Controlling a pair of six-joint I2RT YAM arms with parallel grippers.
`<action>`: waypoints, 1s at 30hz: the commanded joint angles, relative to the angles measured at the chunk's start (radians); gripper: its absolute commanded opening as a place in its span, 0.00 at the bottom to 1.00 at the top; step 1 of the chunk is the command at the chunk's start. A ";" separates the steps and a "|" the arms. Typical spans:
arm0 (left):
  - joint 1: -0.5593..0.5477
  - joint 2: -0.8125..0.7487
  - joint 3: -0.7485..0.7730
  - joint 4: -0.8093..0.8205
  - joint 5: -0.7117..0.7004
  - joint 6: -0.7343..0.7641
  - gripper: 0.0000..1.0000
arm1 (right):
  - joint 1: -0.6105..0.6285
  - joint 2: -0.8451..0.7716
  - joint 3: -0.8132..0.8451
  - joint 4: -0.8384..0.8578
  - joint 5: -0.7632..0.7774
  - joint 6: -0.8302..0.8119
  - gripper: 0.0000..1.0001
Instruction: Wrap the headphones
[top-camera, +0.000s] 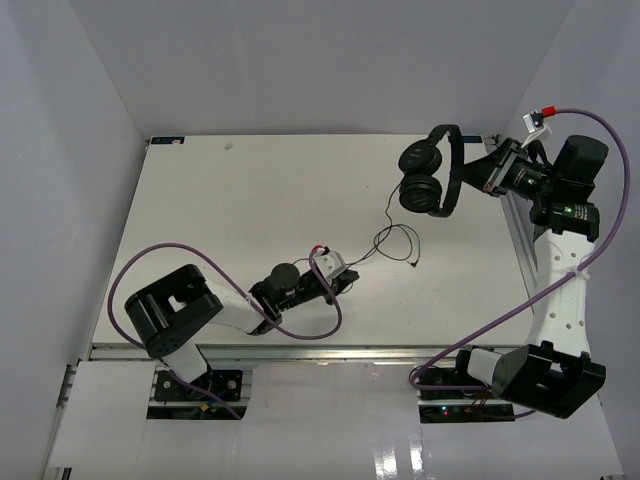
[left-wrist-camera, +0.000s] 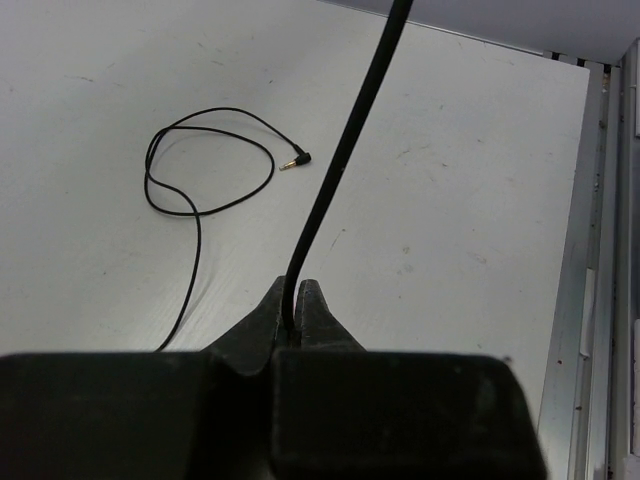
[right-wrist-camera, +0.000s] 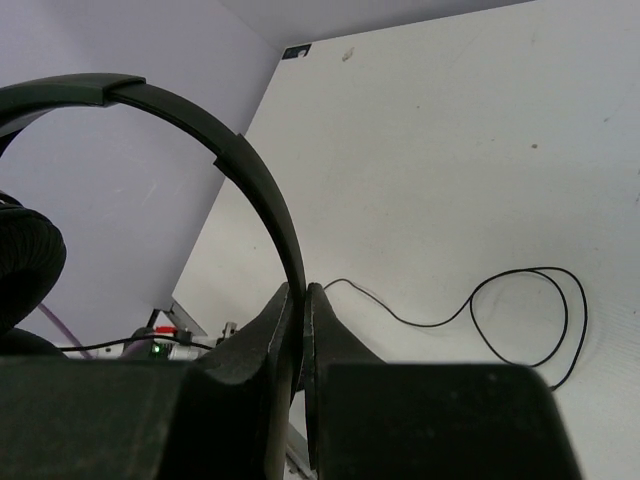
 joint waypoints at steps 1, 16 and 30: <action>-0.042 0.015 0.085 -0.057 -0.011 -0.051 0.00 | -0.004 -0.032 -0.005 0.080 0.133 0.135 0.08; -0.094 0.056 0.496 -0.643 -0.035 -0.113 0.00 | 0.147 -0.222 -0.217 0.179 0.955 0.040 0.08; -0.138 -0.084 0.750 -1.243 -0.079 0.167 0.00 | 0.324 -0.226 -0.448 0.364 1.191 -0.356 0.08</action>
